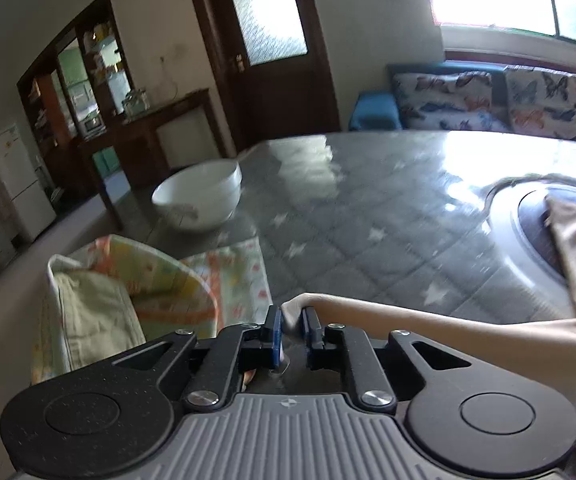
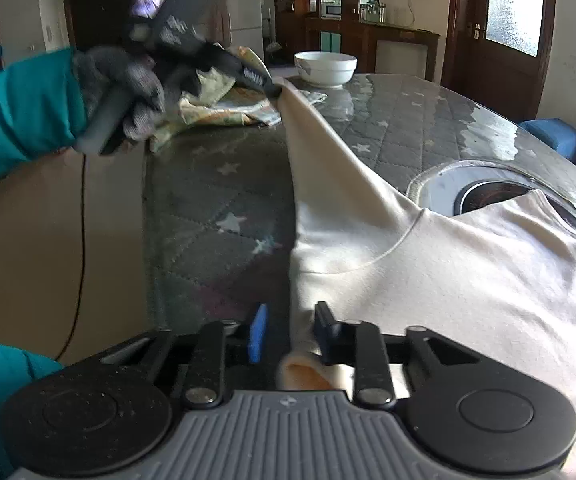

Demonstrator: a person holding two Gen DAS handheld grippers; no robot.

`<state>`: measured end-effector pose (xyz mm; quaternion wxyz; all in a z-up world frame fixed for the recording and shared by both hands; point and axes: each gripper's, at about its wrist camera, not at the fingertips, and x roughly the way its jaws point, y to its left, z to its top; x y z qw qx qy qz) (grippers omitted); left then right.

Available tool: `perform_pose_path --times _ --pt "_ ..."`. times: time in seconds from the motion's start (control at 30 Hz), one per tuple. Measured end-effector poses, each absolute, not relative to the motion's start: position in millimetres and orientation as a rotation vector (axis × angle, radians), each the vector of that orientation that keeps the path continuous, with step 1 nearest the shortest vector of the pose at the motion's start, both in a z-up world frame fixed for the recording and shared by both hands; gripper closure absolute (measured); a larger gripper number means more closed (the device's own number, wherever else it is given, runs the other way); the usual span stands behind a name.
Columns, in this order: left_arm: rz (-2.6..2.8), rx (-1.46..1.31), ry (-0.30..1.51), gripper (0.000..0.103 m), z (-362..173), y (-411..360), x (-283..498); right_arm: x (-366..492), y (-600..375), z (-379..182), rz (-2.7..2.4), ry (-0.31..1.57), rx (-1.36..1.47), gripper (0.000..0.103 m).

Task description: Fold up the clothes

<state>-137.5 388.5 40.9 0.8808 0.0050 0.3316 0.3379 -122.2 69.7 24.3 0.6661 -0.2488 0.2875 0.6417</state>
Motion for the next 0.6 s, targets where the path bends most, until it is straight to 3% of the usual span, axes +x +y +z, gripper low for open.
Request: perform_pose_path --times 0.03,0.17,0.23,0.33,0.47,0.6 --pt "0.716 0.015 0.697 0.081 38.3 390.2 -137.9 -121.8 67.4 26.4 1.455 0.649 -0.549 0.074" --pt "0.783 0.009 0.695 0.081 36.6 398.9 -143.9 -115.9 55.3 38.2 1.466 0.653 -0.486 0.072" --pt "0.778 -0.037 0.693 0.078 39.2 402.4 -148.7 -114.2 49.6 43.2 1.448 0.640 -0.482 0.063" --pt "0.727 -0.097 0.691 0.077 41.6 399.6 -150.9 -109.5 36.9 50.8 1.414 0.621 -0.471 0.060" --pt "0.675 -0.117 0.699 0.060 38.3 388.4 -143.0 -97.7 25.5 54.1 1.346 0.628 -0.453 0.055" --pt "0.686 -0.167 0.701 0.059 33.8 390.2 -129.3 -89.1 16.2 51.1 1.287 0.658 -0.439 0.053"
